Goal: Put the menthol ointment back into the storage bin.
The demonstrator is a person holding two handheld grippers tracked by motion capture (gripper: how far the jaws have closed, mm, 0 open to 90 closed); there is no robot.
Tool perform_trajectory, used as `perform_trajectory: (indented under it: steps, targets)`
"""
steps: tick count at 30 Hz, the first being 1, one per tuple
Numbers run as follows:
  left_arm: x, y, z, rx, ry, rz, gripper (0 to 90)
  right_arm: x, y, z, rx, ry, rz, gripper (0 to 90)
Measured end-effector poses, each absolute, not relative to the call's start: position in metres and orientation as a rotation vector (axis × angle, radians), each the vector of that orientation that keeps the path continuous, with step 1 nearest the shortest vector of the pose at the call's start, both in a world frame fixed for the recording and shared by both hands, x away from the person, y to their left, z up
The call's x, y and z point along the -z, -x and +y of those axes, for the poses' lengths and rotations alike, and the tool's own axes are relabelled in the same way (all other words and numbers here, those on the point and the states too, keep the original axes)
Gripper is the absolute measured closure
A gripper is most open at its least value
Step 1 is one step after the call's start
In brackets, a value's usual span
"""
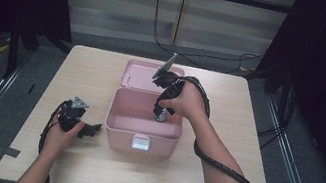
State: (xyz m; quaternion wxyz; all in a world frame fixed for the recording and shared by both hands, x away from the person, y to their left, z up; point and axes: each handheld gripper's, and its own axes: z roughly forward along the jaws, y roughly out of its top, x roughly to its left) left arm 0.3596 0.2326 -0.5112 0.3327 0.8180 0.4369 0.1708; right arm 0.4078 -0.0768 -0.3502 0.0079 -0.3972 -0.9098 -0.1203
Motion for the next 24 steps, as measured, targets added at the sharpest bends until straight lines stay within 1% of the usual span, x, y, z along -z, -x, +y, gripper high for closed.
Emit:
perform_trajectory:
  steps: [24]
  targets:
    - [0.511,-0.36,0.233,-0.446,-2.137,1.141,0.0,0.375,-0.417,-0.068,0.327,1.411,-2.762,50.6]
